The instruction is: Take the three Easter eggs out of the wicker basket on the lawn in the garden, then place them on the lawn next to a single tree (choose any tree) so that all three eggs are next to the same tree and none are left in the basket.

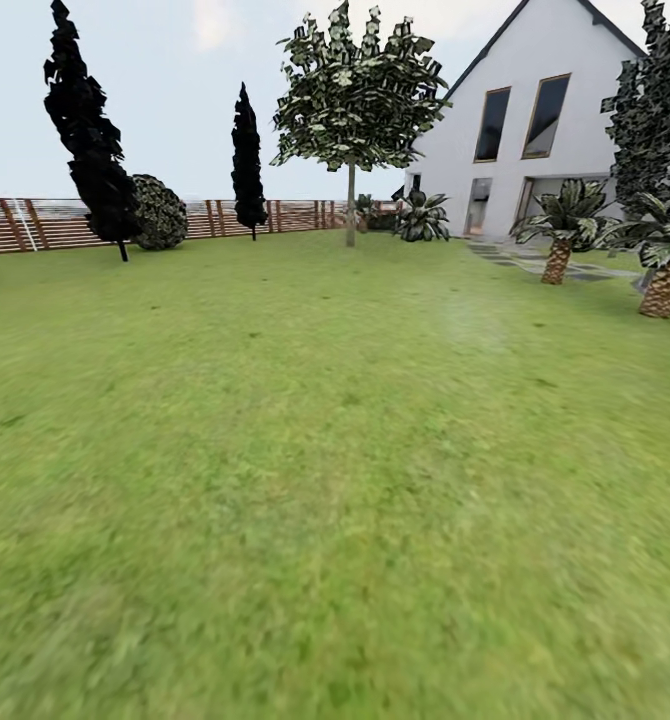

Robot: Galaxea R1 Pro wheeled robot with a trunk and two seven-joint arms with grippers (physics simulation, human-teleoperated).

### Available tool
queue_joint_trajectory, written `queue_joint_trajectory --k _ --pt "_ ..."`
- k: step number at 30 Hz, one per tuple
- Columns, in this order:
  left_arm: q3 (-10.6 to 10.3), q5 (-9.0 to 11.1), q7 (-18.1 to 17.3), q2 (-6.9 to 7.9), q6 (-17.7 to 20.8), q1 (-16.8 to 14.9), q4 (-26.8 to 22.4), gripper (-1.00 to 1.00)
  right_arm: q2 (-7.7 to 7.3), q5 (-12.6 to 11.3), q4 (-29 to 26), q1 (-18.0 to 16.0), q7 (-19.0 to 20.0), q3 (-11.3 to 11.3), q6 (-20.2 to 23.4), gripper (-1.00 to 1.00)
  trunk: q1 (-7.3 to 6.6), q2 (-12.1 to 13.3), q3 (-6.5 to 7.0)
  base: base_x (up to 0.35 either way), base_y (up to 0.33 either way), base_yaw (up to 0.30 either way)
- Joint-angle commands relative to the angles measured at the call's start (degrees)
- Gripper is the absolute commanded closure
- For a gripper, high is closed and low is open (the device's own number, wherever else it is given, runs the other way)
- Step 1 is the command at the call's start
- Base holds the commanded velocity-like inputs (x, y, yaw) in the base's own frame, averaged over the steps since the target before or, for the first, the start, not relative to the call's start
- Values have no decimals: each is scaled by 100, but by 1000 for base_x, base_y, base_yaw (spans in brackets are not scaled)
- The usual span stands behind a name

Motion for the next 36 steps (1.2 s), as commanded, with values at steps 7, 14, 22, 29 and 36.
queue_joint_trajectory --k 7,14,22,29,36 --pt "0 -1 1 1 -2 1 -4 -100 0 -1 -1 -2 0 2 -3 -100 3 -2 -4 324 0 0" --pt "0 0 3 2 -2 1 -4 -100 0 -1 -1 -2 0 0 -3 -100 3 -2 -4 324 0 0" --pt "0 1 0 0 -2 1 -4 -100 0 -2 -1 -2 0 1 -3 -100 3 -2 -4 324 0 0" --pt "0 2 1 1 -2 1 -4 -100 0 -2 -1 -2 0 -1 -3 -100 3 -2 -4 324 0 0" --pt "0 2 -1 1 -2 1 -4 -100 0 -1 -1 -2 0 -2 -3 -100 3 -2 -4 324 0 0"
